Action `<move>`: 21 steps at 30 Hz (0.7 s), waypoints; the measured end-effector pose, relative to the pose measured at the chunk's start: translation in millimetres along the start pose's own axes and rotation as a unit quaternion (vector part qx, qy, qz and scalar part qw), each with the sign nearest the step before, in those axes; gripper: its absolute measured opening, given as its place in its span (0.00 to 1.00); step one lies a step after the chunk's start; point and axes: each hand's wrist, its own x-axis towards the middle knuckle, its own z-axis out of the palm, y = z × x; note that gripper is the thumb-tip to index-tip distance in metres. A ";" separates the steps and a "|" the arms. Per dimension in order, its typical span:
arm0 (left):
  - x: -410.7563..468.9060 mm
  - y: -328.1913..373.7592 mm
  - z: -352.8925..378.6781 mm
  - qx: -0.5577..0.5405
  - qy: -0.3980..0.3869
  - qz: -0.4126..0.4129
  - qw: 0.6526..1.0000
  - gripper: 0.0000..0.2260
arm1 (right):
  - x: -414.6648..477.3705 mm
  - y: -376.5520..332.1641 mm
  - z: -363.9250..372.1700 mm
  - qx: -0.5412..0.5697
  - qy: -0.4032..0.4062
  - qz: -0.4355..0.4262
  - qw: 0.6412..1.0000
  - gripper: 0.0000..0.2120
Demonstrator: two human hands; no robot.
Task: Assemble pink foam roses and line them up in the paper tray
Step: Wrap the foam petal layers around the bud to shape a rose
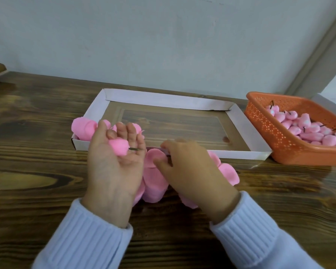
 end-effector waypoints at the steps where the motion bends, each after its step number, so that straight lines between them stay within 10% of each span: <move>1: 0.1 -1.5 -0.1 0.001 0.002 0.000 1.000 0.17 | 0.9 -2.3 4.2 -0.010 0.005 -0.002 1.000 0.10; 21: 1.5 -10.8 0.4 0.042 0.016 -0.020 0.999 0.17 | -0.6 -1.8 17.7 0.091 0.157 -0.050 0.982 0.10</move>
